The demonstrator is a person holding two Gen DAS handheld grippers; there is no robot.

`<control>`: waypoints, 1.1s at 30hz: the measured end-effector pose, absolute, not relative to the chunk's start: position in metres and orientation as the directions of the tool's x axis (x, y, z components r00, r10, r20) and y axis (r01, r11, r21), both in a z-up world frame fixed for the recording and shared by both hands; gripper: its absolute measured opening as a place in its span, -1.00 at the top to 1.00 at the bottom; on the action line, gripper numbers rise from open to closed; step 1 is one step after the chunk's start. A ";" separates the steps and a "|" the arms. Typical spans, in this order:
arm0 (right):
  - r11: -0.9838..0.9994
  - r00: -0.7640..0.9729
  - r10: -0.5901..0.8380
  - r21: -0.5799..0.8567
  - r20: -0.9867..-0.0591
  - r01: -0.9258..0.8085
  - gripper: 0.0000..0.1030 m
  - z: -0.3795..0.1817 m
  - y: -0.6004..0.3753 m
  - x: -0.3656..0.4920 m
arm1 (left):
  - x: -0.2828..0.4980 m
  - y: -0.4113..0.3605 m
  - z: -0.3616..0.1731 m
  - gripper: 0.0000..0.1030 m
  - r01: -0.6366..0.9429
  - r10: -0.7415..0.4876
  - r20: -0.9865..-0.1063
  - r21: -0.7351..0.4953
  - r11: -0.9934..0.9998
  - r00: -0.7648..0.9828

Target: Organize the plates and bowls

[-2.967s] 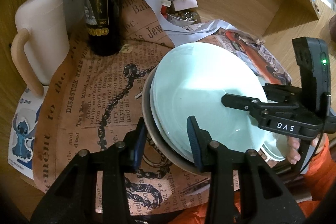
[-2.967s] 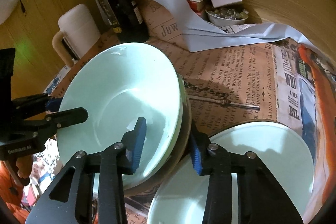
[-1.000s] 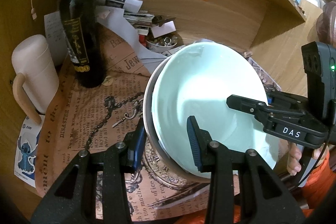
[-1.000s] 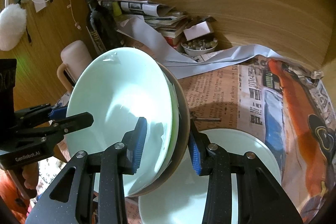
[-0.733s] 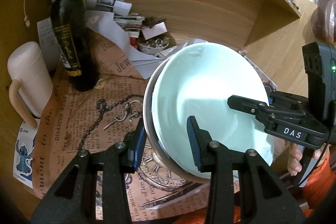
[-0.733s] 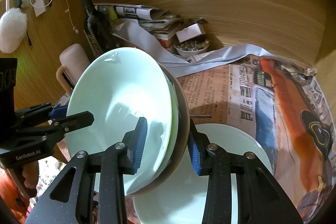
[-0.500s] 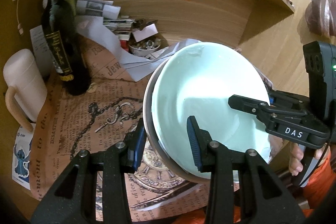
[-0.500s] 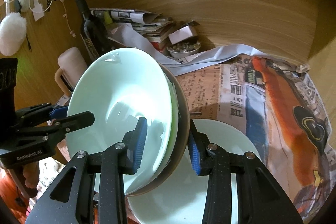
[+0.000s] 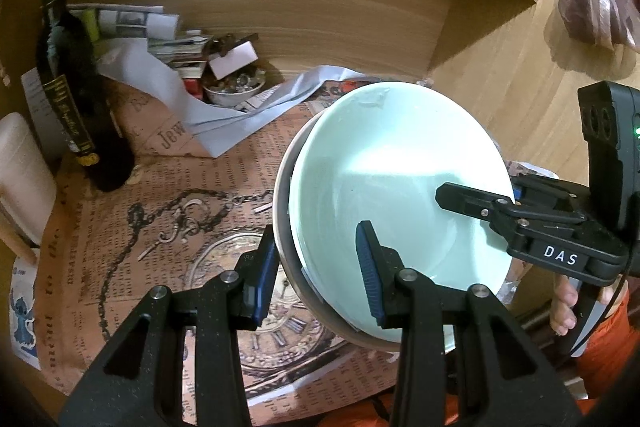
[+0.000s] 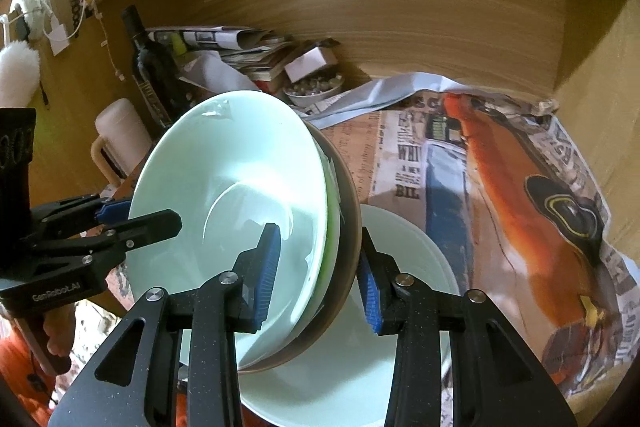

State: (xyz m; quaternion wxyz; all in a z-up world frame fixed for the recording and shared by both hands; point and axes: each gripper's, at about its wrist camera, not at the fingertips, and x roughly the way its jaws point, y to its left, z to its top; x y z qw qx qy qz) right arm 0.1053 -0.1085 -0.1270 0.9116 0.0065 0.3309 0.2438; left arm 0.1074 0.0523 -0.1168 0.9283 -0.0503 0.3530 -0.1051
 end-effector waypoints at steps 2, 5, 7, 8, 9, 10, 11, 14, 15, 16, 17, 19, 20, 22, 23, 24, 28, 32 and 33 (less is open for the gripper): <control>0.886 0.667 0.443 0.177 -0.599 -0.429 0.34 -0.128 -0.114 0.103 | 0.109 0.045 -0.118 0.26 0.172 -0.237 -0.647 -0.162 0.972 0.725; 0.894 0.674 0.431 0.180 -0.601 -0.411 0.34 -0.130 -0.121 0.101 | 0.111 0.038 -0.120 0.26 0.189 -0.251 -0.651 -0.165 0.968 0.717; 0.897 0.675 0.426 0.185 -0.602 -0.402 0.34 -0.131 -0.125 0.100 | 0.111 0.033 -0.122 0.26 0.198 -0.259 -0.654 -0.167 0.966 0.711; 0.899 0.676 0.423 0.185 -0.604 -0.398 0.34 -0.131 -0.127 0.099 | 0.112 0.032 -0.122 0.26 0.203 -0.264 -0.656 -0.169 0.965 0.707; 0.901 0.677 0.419 0.184 -0.605 -0.393 0.34 -0.132 -0.129 0.099 | 0.112 0.030 -0.123 0.26 0.207 -0.269 -0.657 -0.172 0.963 0.704; 0.902 0.678 0.416 0.183 -0.606 -0.391 0.34 -0.132 -0.130 0.098 | 0.112 0.029 -0.123 0.26 0.211 -0.273 -0.659 -0.174 0.962 0.701; 0.904 0.678 0.413 0.183 -0.608 -0.387 0.34 -0.133 -0.132 0.097 | 0.112 0.028 -0.124 0.26 0.214 -0.276 -0.661 -0.175 0.961 0.698; 0.907 0.675 0.409 0.191 -0.614 -0.375 0.34 -0.137 -0.137 0.096 | 0.113 0.023 -0.125 0.26 0.223 -0.280 -0.665 -0.172 0.960 0.692; 0.908 0.674 0.408 0.195 -0.616 -0.372 0.34 -0.138 -0.138 0.096 | 0.113 0.022 -0.126 0.26 0.225 -0.280 -0.667 -0.169 0.960 0.690; 0.908 0.672 0.408 0.198 -0.618 -0.370 0.34 -0.139 -0.140 0.096 | 0.113 0.021 -0.126 0.26 0.227 -0.281 -0.669 -0.169 0.959 0.688; 0.908 0.669 0.408 0.203 -0.621 -0.366 0.34 -0.141 -0.142 0.096 | 0.113 0.019 -0.127 0.26 0.230 -0.283 -0.671 -0.169 0.958 0.685; 0.910 0.666 0.406 0.207 -0.626 -0.360 0.35 -0.143 -0.144 0.097 | 0.114 0.017 -0.129 0.26 0.235 -0.289 -0.677 -0.173 0.956 0.676; 0.910 0.665 0.405 0.208 -0.628 -0.359 0.35 -0.144 -0.145 0.097 | 0.114 0.016 -0.130 0.26 0.239 -0.290 -0.680 -0.172 0.956 0.673; 0.912 0.662 0.401 0.209 -0.633 -0.353 0.34 -0.146 -0.147 0.096 | 0.114 0.014 -0.132 0.26 0.243 -0.293 -0.685 -0.171 0.955 0.667; 0.913 0.661 0.400 0.211 -0.635 -0.350 0.34 -0.147 -0.148 0.096 | 0.115 0.013 -0.133 0.26 0.245 -0.295 -0.688 -0.173 0.954 0.664; 0.914 0.659 0.397 0.210 -0.639 -0.348 0.35 -0.148 -0.149 0.097 | 0.115 0.012 -0.134 0.26 0.248 -0.298 -0.691 -0.174 0.953 0.659; 0.915 0.652 0.395 0.215 -0.647 -0.341 0.34 -0.152 -0.151 0.098 | 0.117 0.011 -0.136 0.26 0.252 -0.300 -0.697 -0.174 0.952 0.652; 0.917 0.649 0.391 0.213 -0.653 -0.338 0.35 -0.153 -0.151 0.100 | 0.119 0.010 -0.135 0.26 0.256 -0.302 -0.695 -0.173 0.951 0.652; 0.917 0.647 0.389 0.212 -0.655 -0.337 0.35 -0.153 -0.151 0.101 | 0.120 0.010 -0.136 0.26 0.256 -0.302 -0.695 -0.173 0.951 0.652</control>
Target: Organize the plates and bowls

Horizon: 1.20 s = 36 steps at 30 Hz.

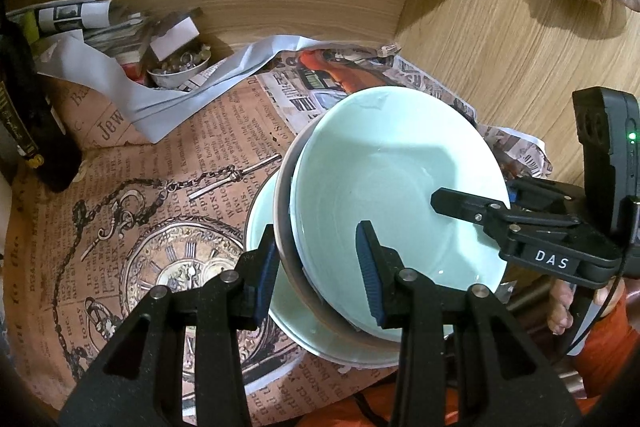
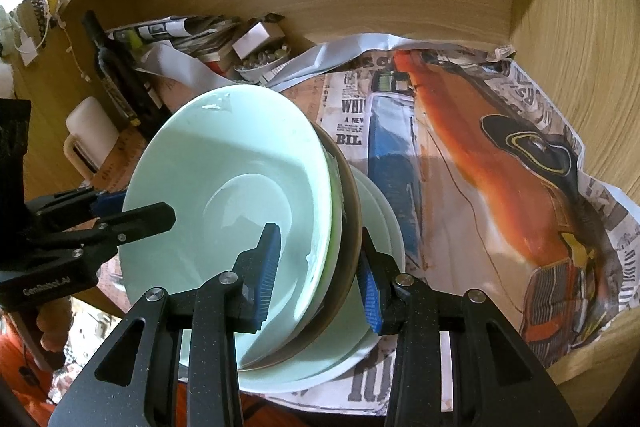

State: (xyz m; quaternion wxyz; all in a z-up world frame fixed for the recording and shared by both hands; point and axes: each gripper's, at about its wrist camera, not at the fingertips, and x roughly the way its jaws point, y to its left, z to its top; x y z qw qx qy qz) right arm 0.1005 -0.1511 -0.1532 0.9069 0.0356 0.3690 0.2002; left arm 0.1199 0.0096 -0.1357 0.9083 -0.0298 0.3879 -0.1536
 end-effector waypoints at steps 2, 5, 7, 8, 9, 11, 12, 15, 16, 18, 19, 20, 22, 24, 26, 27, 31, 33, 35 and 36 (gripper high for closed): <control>0.918 0.646 0.387 0.210 -0.658 -0.336 0.35 -0.154 -0.151 0.103 | 0.122 0.010 -0.136 0.26 0.254 -0.304 -0.697 -0.177 0.951 0.650; 0.919 0.643 0.385 0.207 -0.662 -0.336 0.35 -0.155 -0.151 0.106 | 0.127 0.012 -0.137 0.26 0.249 -0.315 -0.700 -0.198 0.948 0.641; 0.919 0.640 0.384 0.205 -0.666 -0.337 0.35 -0.156 -0.151 0.109 | 0.131 0.013 -0.138 0.26 0.245 -0.319 -0.703 -0.208 0.947 0.635; 0.918 0.638 0.384 0.204 -0.667 -0.339 0.35 -0.157 -0.151 0.110 | 0.132 0.013 -0.139 0.26 0.245 -0.321 -0.704 -0.211 0.946 0.633; 0.918 0.637 0.385 0.206 -0.668 -0.339 0.35 -0.157 -0.152 0.111 | 0.133 0.013 -0.140 0.26 0.244 -0.322 -0.706 -0.214 0.946 0.631; 0.914 0.628 0.397 0.222 -0.670 -0.340 0.35 -0.158 -0.154 0.115 | 0.135 0.014 -0.141 0.26 0.243 -0.323 -0.707 -0.217 0.946 0.629; 0.911 0.624 0.403 0.231 -0.670 -0.341 0.35 -0.158 -0.155 0.116 | 0.136 0.014 -0.142 0.26 0.244 -0.325 -0.707 -0.217 0.945 0.628; 0.902 0.615 0.424 0.250 -0.665 -0.351 0.29 -0.159 -0.157 0.118 | 0.138 0.015 -0.145 0.26 0.244 -0.326 -0.710 -0.219 0.945 0.624; 0.901 0.613 0.427 0.251 -0.665 -0.355 0.28 -0.159 -0.156 0.118 | 0.138 0.015 -0.146 0.26 0.243 -0.326 -0.711 -0.220 0.945 0.623; 0.901 0.615 0.424 0.241 -0.665 -0.360 0.25 -0.158 -0.154 0.117 | 0.138 0.015 -0.146 0.26 0.249 -0.328 -0.711 -0.217 0.944 0.623; 0.901 0.616 0.423 0.238 -0.664 -0.362 0.24 -0.158 -0.153 0.117 | 0.137 0.015 -0.146 0.26 0.251 -0.328 -0.710 -0.216 0.944 0.623; 0.902 0.618 0.421 0.233 -0.665 -0.364 0.21 -0.158 -0.152 0.116 | 0.138 0.015 -0.146 0.26 0.251 -0.329 -0.710 -0.217 0.943 0.622; 0.904 0.626 0.415 0.221 -0.660 -0.366 0.13 -0.158 -0.151 0.115 | 0.139 0.016 -0.147 0.26 0.248 -0.334 -0.711 -0.227 0.942 0.619; 0.909 0.642 0.403 0.203 -0.653 -0.364 -0.08 -0.155 -0.150 0.112 | 0.139 0.017 -0.147 0.26 0.245 -0.338 -0.710 -0.234 0.941 0.618; 0.915 0.666 0.391 0.189 -0.635 -0.356 -0.30 -0.152 -0.152 0.108 | 0.136 0.018 -0.144 0.25 0.238 -0.316 -0.699 -0.210 0.948 0.642; 0.917 0.677 0.386 0.185 -0.626 -0.352 -0.40 -0.150 -0.153 0.106 | 0.134 0.018 -0.142 0.25 0.236 -0.303 -0.691 -0.193 0.952 0.657; 0.923 0.707 0.376 0.171 -0.599 -0.345 -0.51 -0.143 -0.157 0.100 | 0.121 0.021 -0.130 0.15 0.224 -0.270 -0.651 -0.155 0.962 0.709; 0.924 0.725 0.372 0.159 -0.580 -0.347 -0.51 -0.138 -0.157 0.095 | 0.114 0.023 -0.120 0.09 0.213 -0.247 -0.620 -0.130 0.968 0.745; 0.926 0.745 0.368 0.143 -0.557 -0.350 -0.51 -0.132 -0.157 0.088 | 0.107 0.024 -0.112 0.07 0.204 -0.225 -0.588 -0.103 0.974 0.777; 0.927 0.756 0.365 0.134 -0.544 -0.352 -0.51 -0.129 -0.156 0.085 | 0.102 0.024 -0.106 0.05 0.197 -0.210 -0.566 -0.085 0.977 0.797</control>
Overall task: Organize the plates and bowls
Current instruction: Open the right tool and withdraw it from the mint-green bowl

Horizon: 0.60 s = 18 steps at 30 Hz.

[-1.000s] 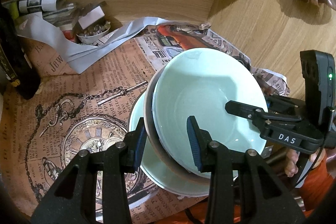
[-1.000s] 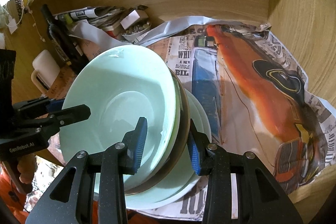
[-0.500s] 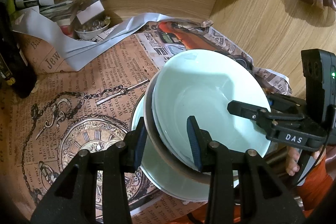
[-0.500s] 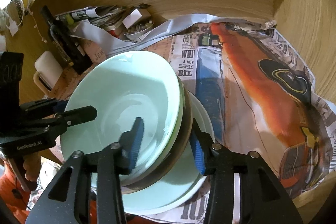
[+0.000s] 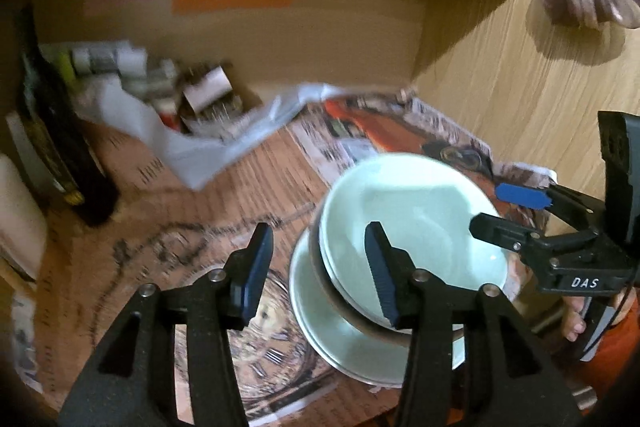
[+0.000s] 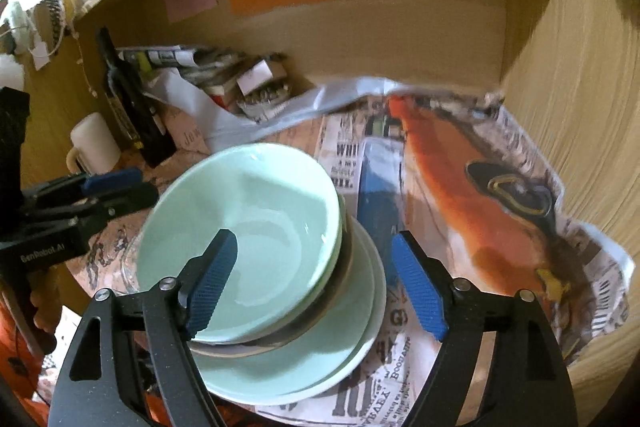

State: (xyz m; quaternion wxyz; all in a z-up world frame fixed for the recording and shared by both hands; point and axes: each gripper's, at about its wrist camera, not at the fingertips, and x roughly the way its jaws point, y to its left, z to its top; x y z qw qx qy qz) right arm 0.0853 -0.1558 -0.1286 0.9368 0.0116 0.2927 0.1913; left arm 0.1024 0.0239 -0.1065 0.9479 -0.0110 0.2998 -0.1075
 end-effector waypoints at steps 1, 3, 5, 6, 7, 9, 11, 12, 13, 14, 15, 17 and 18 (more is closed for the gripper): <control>0.927 0.769 0.362 0.121 -0.527 -0.354 -0.51 -0.124 -0.155 0.081 | 0.097 0.024 -0.101 0.01 0.192 -0.199 -0.541 -0.070 0.979 0.817; 0.928 0.796 0.359 0.099 -0.488 -0.359 -0.52 -0.115 -0.153 0.072 | 0.088 0.025 -0.091 -0.06 0.183 -0.186 -0.498 -0.055 0.982 0.847; 0.928 0.814 0.360 0.088 -0.456 -0.361 -0.55 -0.108 -0.152 0.065 | 0.076 0.025 -0.080 -0.10 0.165 -0.164 -0.443 -0.038 0.986 0.881; 0.928 0.823 0.364 0.088 -0.436 -0.363 -0.57 -0.104 -0.152 0.060 | 0.072 0.025 -0.076 -0.12 0.161 -0.159 -0.424 -0.032 0.986 0.892; 0.926 0.828 0.368 0.090 -0.424 -0.366 -0.58 -0.101 -0.153 0.057 | 0.067 0.025 -0.071 -0.18 0.158 -0.156 -0.401 -0.030 0.987 0.903; 0.922 0.836 0.382 0.102 -0.393 -0.374 -0.58 -0.093 -0.155 0.050 | 0.058 0.026 -0.065 -0.25 0.145 -0.147 -0.358 -0.032 0.989 0.922; 0.919 0.846 0.392 0.110 -0.363 -0.379 -0.58 -0.088 -0.157 0.043 | 0.049 0.025 -0.059 -0.38 0.134 -0.135 -0.322 -0.025 0.991 0.937; 0.917 0.851 0.397 0.113 -0.345 -0.382 -0.61 -0.084 -0.158 0.039 | 0.045 0.025 -0.057 -0.43 0.126 -0.127 -0.304 -0.024 0.992 0.944; 0.916 0.856 0.400 0.115 -0.329 -0.384 -0.63 -0.081 -0.159 0.035 | 0.040 0.025 -0.055 -0.50 0.117 -0.119 -0.283 -0.024 0.993 0.952; 0.916 0.861 0.401 0.118 -0.314 -0.384 -0.67 -0.079 -0.160 0.032 | 0.035 0.025 -0.053 -0.57 0.110 -0.112 -0.261 -0.022 0.994 0.959; 0.915 0.865 0.404 0.121 -0.297 -0.385 -0.71 -0.077 -0.161 0.028 | 0.031 0.024 -0.052 -0.61 0.107 -0.108 -0.247 -0.019 0.994 0.963; 0.913 0.870 0.408 0.122 -0.276 -0.390 -0.72 -0.074 -0.162 0.022 | 0.022 0.023 -0.050 -0.68 0.094 -0.093 -0.219 -0.006 0.996 0.971; 0.912 0.873 0.410 0.121 -0.265 -0.391 -0.73 -0.073 -0.162 0.019 | 0.019 0.022 -0.049 -0.70 0.093 -0.091 -0.210 -0.001 0.996 0.974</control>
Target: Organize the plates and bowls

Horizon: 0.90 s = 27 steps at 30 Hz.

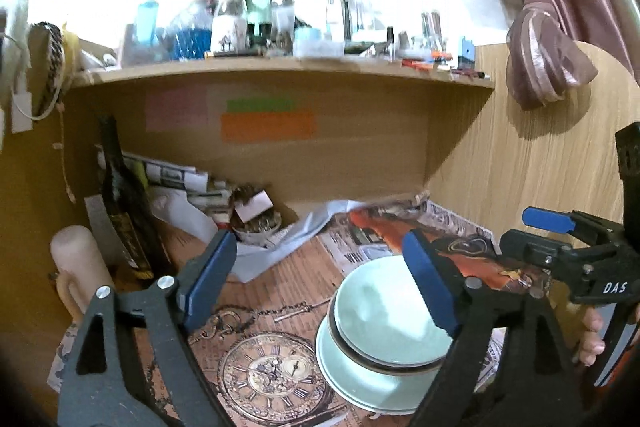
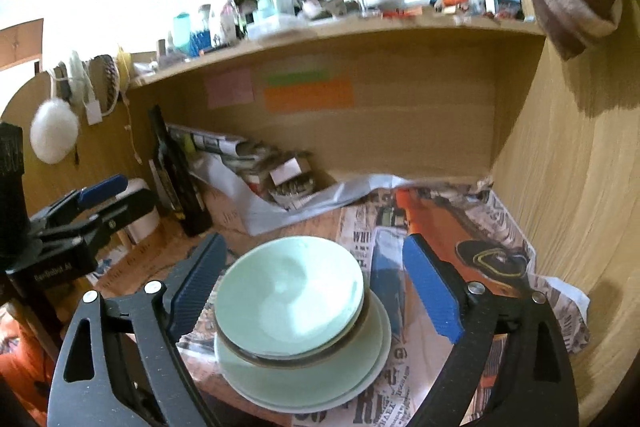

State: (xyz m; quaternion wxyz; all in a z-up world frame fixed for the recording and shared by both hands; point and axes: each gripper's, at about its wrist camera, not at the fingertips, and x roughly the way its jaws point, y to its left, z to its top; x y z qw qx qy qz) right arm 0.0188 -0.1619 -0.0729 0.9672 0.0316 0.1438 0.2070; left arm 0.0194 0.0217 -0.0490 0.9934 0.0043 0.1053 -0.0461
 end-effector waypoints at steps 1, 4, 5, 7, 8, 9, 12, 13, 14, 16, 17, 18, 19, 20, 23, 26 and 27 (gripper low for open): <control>0.912 0.875 0.410 0.118 -0.258 -0.393 -0.73 -0.072 -0.161 0.016 | 0.018 0.021 -0.049 -0.73 0.091 -0.089 -0.205 0.001 0.996 0.975; 0.911 0.882 0.412 0.108 -0.231 -0.397 -0.77 -0.070 -0.160 0.007 | 0.010 0.022 -0.050 -0.84 0.092 -0.093 -0.185 -0.013 0.996 0.978; 0.912 0.885 0.411 0.105 -0.219 -0.398 -0.85 -0.070 -0.160 0.004 | 0.007 0.023 -0.050 -0.87 0.092 -0.094 -0.179 -0.018 0.996 0.979; 0.914 0.894 0.405 0.098 -0.190 -0.394 -1.00 -0.069 -0.161 -0.003 | 0.002 0.024 -0.050 -0.90 0.089 -0.092 -0.162 -0.026 0.996 0.983; 0.916 0.899 0.401 0.093 -0.174 -0.391 -1.00 -0.068 -0.160 -0.006 | 0.000 0.023 -0.051 -0.90 0.090 -0.093 -0.155 -0.027 0.996 0.984; 0.916 0.901 0.400 0.086 -0.165 -0.391 -1.00 -0.067 -0.160 -0.009 | -0.003 0.023 -0.051 -0.91 0.090 -0.093 -0.150 -0.027 0.996 0.984; 0.916 0.904 0.401 0.079 -0.150 -0.394 -1.00 -0.067 -0.158 -0.014 | -0.008 0.022 -0.053 -0.93 0.091 -0.093 -0.138 -0.026 0.996 0.986; 0.916 0.904 0.402 0.077 -0.146 -0.394 -1.00 -0.067 -0.157 -0.015 | -0.009 0.021 -0.053 -0.95 0.092 -0.094 -0.135 -0.026 0.995 0.986; 0.915 0.904 0.403 0.075 -0.142 -0.396 -1.00 -0.068 -0.157 -0.017 | -0.011 0.021 -0.053 -0.95 0.093 -0.095 -0.132 -0.025 0.995 0.987; 0.915 0.905 0.404 0.073 -0.136 -0.397 -1.00 -0.068 -0.156 -0.019 | -0.015 0.019 -0.054 -0.96 0.093 -0.094 -0.122 -0.019 0.995 0.988; 0.915 0.906 0.402 0.073 -0.131 -0.396 -1.00 -0.069 -0.156 -0.020 | -0.017 0.018 -0.054 -0.96 0.093 -0.094 -0.116 -0.014 0.996 0.989; 0.916 0.907 0.402 0.075 -0.125 -0.395 -1.00 -0.069 -0.156 -0.021 | -0.018 0.017 -0.054 -0.96 0.093 -0.094 -0.112 -0.011 0.996 0.989; 0.916 0.908 0.401 0.077 -0.122 -0.394 -1.00 -0.069 -0.156 -0.023 | -0.020 0.016 -0.055 -0.97 0.094 -0.095 -0.110 -0.012 0.996 0.989; 0.915 0.907 0.403 0.079 -0.119 -0.396 -1.00 -0.069 -0.156 -0.024 | -0.021 0.015 -0.055 -0.97 0.098 -0.099 -0.110 -0.014 0.995 0.989; 0.913 0.907 0.406 0.081 -0.110 -0.399 -1.00 -0.070 -0.156 -0.028 | -0.024 0.015 -0.055 -0.97 0.098 -0.099 -0.104 -0.016 0.995 0.990; 0.912 0.907 0.409 0.076 -0.103 -0.403 -1.00 -0.070 -0.156 -0.031 | -0.024 0.014 -0.055 -0.97 0.096 -0.096 -0.102 -0.013 0.995 0.990; 0.912 0.907 0.410 0.074 -0.101 -0.404 -1.00 -0.070 -0.156 -0.032 | -0.024 0.013 -0.056 -0.97 0.097 -0.098 -0.103 -0.014 0.995 0.990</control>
